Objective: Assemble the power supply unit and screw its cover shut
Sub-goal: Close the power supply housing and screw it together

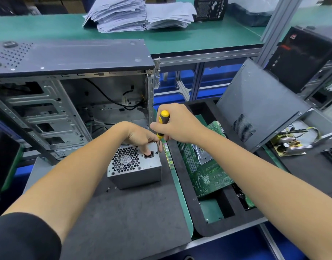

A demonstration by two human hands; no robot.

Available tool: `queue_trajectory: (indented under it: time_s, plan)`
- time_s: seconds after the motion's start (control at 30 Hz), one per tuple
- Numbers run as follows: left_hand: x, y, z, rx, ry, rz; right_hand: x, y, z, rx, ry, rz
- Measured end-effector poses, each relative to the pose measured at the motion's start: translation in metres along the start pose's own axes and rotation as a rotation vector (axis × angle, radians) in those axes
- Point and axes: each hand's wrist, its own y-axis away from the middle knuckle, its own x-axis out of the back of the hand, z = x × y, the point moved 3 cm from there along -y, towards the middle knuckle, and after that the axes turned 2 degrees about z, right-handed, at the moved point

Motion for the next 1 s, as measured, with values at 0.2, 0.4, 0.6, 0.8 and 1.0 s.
queue_trajectory:
  time_s: [0.2, 0.4, 0.6, 0.8, 1.0]
  plan:
    - [0.003, -0.001, 0.001, -0.005, -0.091, 0.001, -0.002, -0.001, -0.001, 0.006, 0.009, 0.007]
    - [-0.002, 0.001, -0.005, -0.044, 0.122, -0.089, -0.001, -0.004, 0.0, -0.01, 0.004, -0.004]
    - [-0.003, 0.0, -0.003, -0.05, 0.028, -0.03, 0.0, -0.004, 0.0, -0.009, 0.005, -0.001]
    - [-0.005, -0.003, -0.008, -0.062, 0.159, -0.05, 0.002, -0.002, 0.001, -0.012, 0.008, 0.005]
    - [-0.005, -0.002, -0.007, -0.049, 0.139, -0.048, 0.002, -0.002, 0.0, -0.014, -0.001, 0.008]
